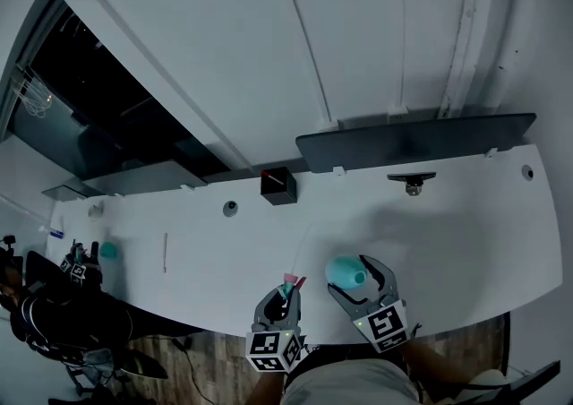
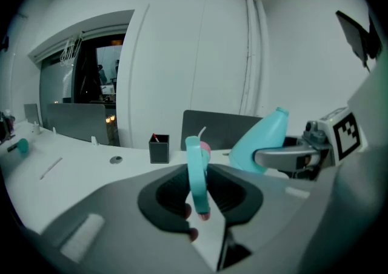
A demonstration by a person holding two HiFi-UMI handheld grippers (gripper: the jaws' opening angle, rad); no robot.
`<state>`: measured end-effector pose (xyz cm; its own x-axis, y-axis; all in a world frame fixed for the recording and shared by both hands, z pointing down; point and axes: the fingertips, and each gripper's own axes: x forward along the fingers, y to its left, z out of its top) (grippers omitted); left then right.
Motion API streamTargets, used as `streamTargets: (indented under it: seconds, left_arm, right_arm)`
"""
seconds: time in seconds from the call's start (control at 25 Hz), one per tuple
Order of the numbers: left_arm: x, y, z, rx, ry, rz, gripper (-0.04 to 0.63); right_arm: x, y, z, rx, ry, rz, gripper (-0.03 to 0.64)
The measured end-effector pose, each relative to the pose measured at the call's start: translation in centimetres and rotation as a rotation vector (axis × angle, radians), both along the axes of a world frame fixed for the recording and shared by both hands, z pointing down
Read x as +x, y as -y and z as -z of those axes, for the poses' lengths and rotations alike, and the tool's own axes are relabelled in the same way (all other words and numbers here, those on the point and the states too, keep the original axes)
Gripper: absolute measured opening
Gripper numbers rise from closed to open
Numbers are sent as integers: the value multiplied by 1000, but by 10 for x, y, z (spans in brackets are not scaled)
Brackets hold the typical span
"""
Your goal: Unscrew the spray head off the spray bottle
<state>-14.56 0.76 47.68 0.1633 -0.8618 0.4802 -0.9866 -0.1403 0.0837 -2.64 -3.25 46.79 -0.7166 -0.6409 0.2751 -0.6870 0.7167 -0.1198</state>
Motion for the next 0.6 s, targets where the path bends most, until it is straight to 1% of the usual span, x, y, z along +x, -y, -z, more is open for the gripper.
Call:
streamTargets:
  seconds: [0.12, 0.24, 0.44, 0.6]
  left_arm:
    - [4, -8, 6, 20, -38, -39, 83]
    - [-2, -15, 14, 65, -46, -83, 83]
    - [-22, -56, 19, 108, -51, -142, 83]
    - [-33, -78, 12, 122, -58, -220, 83]
  right_arm:
    - [0, -13, 10, 36, -16, -33, 373]
    - [-3, -27, 19, 93, -49, -67, 373]
    - [-7, -74, 26, 110, -109, -157, 373]
    - [-1, -105, 39, 125, -135, -263, 373]
